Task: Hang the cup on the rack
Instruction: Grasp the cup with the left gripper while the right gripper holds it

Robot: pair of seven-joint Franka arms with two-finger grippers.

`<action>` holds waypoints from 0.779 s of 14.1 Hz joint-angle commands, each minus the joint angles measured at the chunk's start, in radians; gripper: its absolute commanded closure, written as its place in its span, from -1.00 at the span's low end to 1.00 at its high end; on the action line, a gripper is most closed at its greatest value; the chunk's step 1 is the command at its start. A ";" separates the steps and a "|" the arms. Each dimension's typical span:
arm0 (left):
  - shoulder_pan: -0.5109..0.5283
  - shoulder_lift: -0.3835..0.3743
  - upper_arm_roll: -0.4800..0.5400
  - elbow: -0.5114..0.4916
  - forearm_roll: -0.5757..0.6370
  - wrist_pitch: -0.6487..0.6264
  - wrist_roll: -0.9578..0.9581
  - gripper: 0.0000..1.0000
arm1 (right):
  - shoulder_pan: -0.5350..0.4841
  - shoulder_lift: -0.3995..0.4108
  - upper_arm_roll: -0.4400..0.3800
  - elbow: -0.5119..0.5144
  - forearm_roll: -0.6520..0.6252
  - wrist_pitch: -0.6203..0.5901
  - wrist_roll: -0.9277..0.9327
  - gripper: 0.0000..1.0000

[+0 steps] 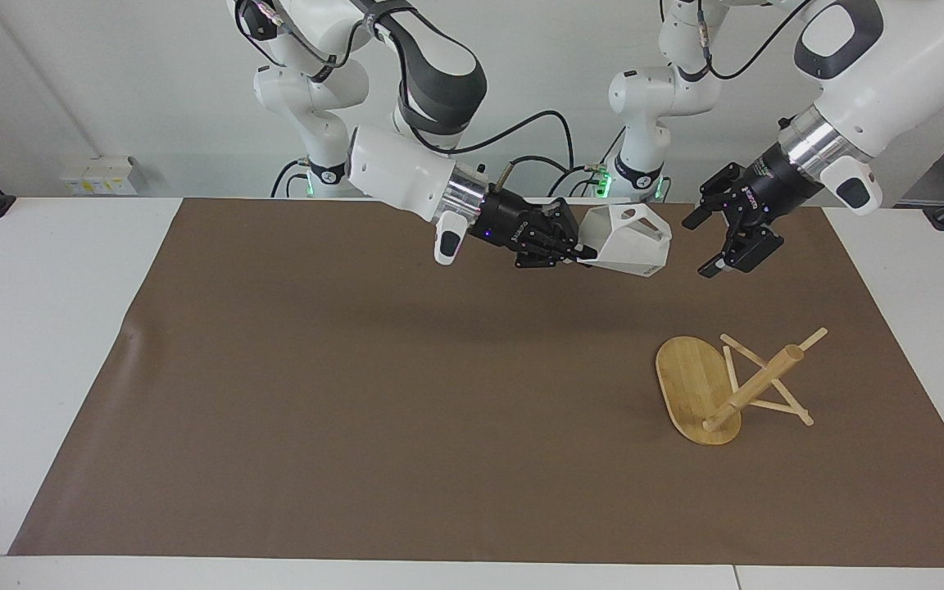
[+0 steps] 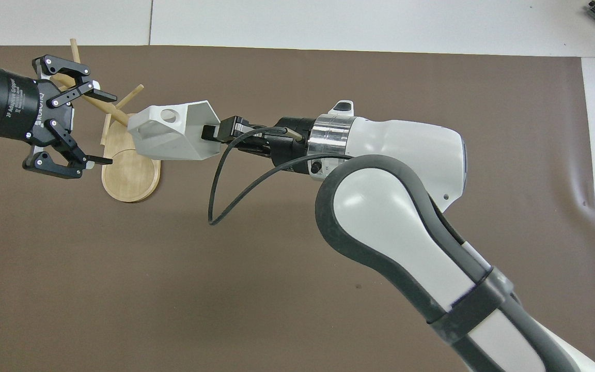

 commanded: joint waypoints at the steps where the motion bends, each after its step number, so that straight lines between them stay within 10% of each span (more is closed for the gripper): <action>1: 0.005 0.015 -0.010 0.021 -0.030 0.000 -0.055 -1.00 | -0.006 0.026 0.041 0.027 -0.001 0.045 0.018 1.00; 11: -0.021 -0.017 -0.014 -0.042 -0.027 -0.019 -0.184 -1.00 | 0.019 0.026 0.044 0.026 -0.011 0.082 0.025 1.00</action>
